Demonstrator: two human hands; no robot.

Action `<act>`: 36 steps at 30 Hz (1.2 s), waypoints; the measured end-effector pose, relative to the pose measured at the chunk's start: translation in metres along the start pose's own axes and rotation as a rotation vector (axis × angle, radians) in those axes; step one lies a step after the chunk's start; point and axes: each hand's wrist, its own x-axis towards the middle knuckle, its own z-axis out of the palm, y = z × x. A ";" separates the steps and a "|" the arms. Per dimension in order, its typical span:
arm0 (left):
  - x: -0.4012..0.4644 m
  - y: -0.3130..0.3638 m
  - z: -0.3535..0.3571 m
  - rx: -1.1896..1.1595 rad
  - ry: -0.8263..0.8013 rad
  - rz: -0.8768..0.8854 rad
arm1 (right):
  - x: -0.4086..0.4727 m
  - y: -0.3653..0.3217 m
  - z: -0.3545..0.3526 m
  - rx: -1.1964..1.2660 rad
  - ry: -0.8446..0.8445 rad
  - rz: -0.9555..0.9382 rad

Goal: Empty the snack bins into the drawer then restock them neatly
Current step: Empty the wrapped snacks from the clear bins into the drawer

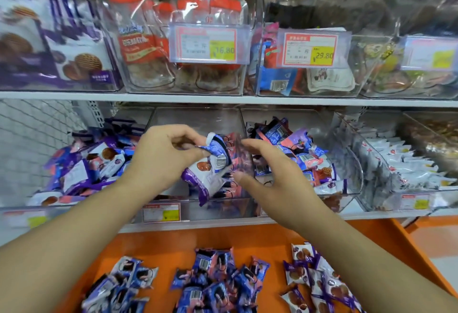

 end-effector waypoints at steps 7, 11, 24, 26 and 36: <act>-0.074 0.011 -0.038 0.028 -0.055 -0.004 | -0.013 -0.043 0.035 0.521 -0.166 0.064; -0.105 -0.011 -0.081 0.100 -0.015 -0.037 | -0.029 -0.049 0.052 0.473 -0.181 0.098; -0.107 -0.077 -0.190 0.241 0.152 -0.154 | -0.024 -0.089 0.232 0.170 -0.509 0.068; -0.105 -0.084 -0.190 0.207 0.130 -0.180 | -0.022 -0.100 0.233 0.287 -0.468 0.015; -0.113 -0.065 -0.113 0.080 -0.107 -0.128 | -0.047 -0.057 0.147 0.169 -0.292 -0.071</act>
